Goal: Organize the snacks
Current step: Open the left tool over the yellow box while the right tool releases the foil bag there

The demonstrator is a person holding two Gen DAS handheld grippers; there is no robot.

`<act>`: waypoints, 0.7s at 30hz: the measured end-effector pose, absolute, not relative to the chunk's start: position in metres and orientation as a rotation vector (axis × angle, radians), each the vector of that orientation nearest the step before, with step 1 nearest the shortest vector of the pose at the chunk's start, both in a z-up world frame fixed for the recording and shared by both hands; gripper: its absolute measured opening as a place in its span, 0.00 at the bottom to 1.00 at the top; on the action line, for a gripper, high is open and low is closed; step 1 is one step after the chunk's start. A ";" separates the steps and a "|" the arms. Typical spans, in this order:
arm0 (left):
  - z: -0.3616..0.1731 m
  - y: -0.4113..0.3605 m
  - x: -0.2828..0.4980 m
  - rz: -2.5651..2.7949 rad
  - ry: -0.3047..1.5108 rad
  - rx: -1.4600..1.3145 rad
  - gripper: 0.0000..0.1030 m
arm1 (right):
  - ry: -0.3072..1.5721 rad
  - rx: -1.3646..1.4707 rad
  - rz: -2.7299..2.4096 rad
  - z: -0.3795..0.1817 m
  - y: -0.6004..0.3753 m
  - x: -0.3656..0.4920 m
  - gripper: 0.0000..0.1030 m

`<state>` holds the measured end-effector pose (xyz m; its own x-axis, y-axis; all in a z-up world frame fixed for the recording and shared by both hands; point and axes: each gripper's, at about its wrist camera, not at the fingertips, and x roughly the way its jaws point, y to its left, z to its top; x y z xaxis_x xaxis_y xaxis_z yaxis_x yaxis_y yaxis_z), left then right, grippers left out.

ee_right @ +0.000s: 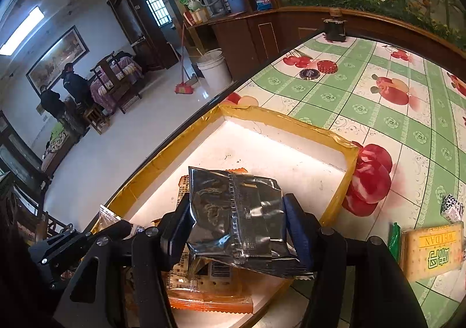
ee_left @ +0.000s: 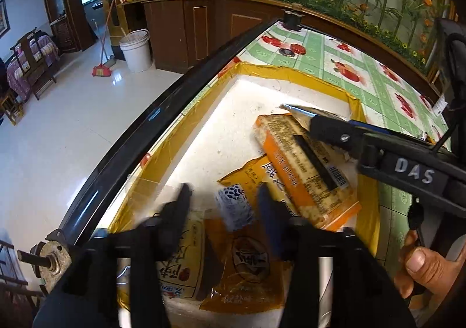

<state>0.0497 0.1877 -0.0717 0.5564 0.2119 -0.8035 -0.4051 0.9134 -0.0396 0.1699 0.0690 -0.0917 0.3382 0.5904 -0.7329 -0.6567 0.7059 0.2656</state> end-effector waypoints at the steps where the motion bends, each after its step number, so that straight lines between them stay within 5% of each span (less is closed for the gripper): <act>1: -0.070 0.187 0.047 0.361 0.898 -0.235 0.62 | 0.914 -0.076 0.811 -0.091 0.067 0.170 0.69; 5: -0.064 0.180 0.041 0.390 0.873 -0.199 0.70 | 0.900 -0.037 0.805 -0.082 0.054 0.169 0.74; 21: -0.038 0.144 0.019 0.349 0.786 -0.179 0.70 | 0.837 0.161 0.714 -0.058 -0.071 0.131 0.78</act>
<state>0.0189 0.1436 -0.0384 0.6537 0.2395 -0.7179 -0.3717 0.9279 -0.0288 0.1308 -0.0715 -0.0581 0.4550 0.6362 -0.6230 -0.5151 0.7588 0.3986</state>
